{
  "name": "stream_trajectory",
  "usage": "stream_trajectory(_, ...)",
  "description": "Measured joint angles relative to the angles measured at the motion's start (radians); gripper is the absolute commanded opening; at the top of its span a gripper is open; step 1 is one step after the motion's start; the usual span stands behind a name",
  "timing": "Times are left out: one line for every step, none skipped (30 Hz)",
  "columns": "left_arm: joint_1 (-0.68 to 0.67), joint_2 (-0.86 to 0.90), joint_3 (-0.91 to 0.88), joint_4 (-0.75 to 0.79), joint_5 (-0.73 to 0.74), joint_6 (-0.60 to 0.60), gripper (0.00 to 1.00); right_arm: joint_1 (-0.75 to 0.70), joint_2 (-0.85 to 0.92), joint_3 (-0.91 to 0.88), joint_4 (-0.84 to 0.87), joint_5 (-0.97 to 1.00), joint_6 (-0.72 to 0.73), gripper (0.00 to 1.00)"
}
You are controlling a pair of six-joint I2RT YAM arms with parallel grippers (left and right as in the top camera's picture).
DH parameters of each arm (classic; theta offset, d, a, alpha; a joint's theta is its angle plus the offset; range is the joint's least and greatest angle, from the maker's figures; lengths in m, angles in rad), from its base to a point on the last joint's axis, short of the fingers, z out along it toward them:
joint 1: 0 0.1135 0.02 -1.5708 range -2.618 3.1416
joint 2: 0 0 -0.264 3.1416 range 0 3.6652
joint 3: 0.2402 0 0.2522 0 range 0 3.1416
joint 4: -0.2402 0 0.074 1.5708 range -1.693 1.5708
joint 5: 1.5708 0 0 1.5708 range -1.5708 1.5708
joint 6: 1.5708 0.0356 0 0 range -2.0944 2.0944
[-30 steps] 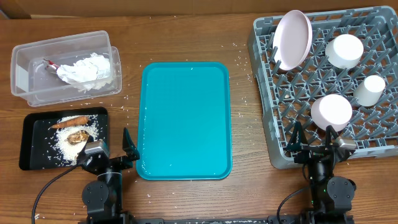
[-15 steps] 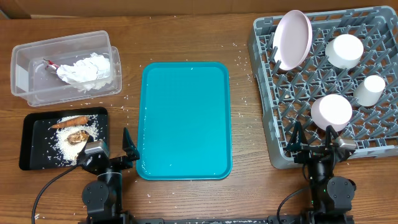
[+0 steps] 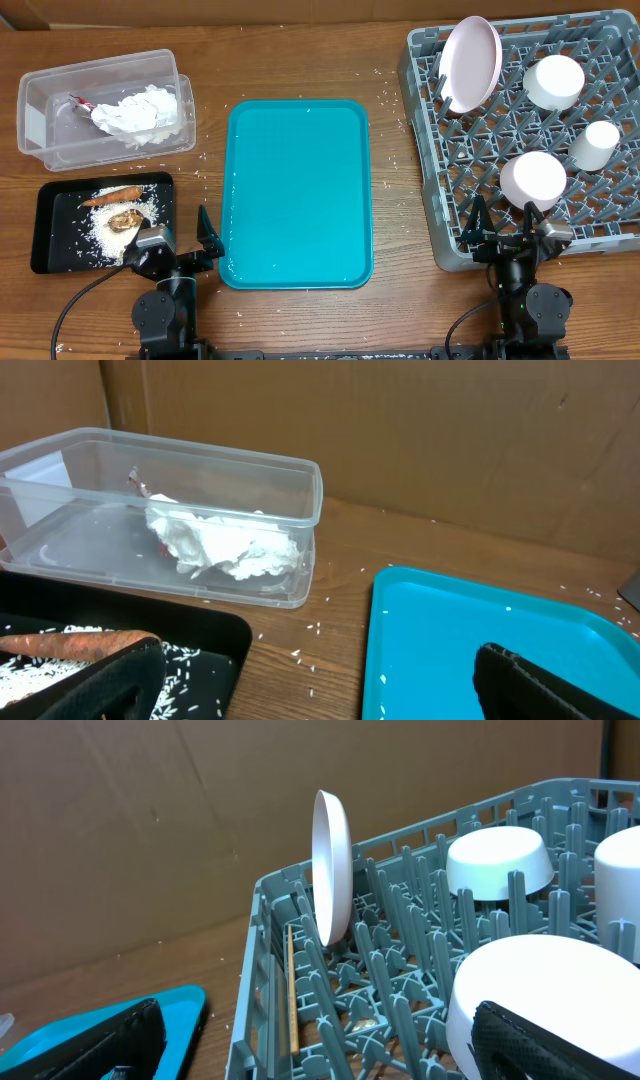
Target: Sort waste into correct bins and load items into the dishwasher
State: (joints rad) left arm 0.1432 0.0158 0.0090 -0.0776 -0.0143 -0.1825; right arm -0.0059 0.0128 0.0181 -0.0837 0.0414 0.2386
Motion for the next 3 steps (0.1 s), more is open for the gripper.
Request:
stream_trajectory(0.0, 0.0, 0.0, 0.0, 0.0, 0.0, 1.0, 0.0, 0.0, 0.0, 0.0, 0.0, 0.0, 1.0)
stream_trajectory(0.0, 0.0, 0.0, 0.0, 0.0, 0.0, 1.0, 0.0, 0.0, 0.0, 0.0, 0.0, 0.0, 1.0)
stream_trajectory(0.0, 0.0, 0.0, 0.0, 0.0, 0.0, 1.0, 0.0, 0.0, 0.0, 0.0, 0.0, 0.0, 1.0)
